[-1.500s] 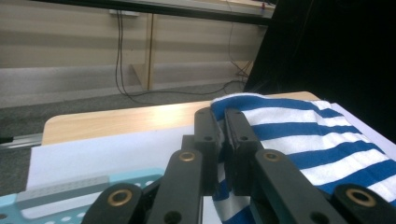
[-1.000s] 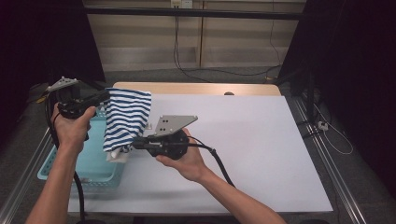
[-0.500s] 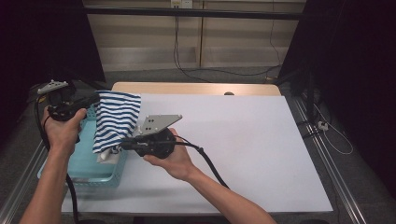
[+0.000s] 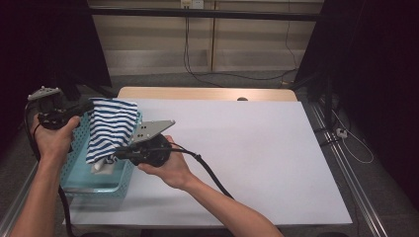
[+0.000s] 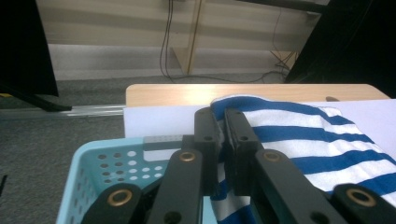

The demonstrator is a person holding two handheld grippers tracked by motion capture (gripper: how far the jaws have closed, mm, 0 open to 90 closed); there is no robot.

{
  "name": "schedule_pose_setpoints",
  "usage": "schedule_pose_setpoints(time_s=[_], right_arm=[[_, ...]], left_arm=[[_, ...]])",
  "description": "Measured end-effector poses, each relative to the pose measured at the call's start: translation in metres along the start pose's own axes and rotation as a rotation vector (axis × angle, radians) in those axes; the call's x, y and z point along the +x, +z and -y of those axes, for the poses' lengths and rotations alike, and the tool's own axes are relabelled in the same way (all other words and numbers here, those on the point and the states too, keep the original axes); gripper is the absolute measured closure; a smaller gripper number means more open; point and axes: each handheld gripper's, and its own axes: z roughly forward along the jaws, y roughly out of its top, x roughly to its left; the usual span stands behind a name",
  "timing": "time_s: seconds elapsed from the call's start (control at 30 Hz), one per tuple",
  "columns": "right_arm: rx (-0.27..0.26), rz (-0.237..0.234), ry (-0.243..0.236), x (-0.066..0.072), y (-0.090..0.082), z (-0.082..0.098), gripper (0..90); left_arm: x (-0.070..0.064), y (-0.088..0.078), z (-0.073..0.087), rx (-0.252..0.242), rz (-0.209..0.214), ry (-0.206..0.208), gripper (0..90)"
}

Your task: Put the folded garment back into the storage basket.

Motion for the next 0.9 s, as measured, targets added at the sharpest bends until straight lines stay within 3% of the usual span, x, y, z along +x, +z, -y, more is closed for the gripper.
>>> schedule_pose_setpoints(time_s=[0.33, 0.83, 0.9], right_arm=[[0.017, -0.008, 0.005, 0.000, 0.018, 0.000, 86.5], [0.041, -0.027, 0.010, -0.001, 0.042, 0.004, 86.5], [0.040, -0.029, 0.013, -0.001, 0.044, 0.004, 86.5]], left_arm=[[0.015, -0.003, 0.003, 0.011, -0.026, 0.011, 85.2], [0.036, -0.008, 0.013, 0.036, -0.053, -0.035, 85.2], [0.039, -0.009, 0.015, 0.039, -0.052, -0.026, 85.2]])
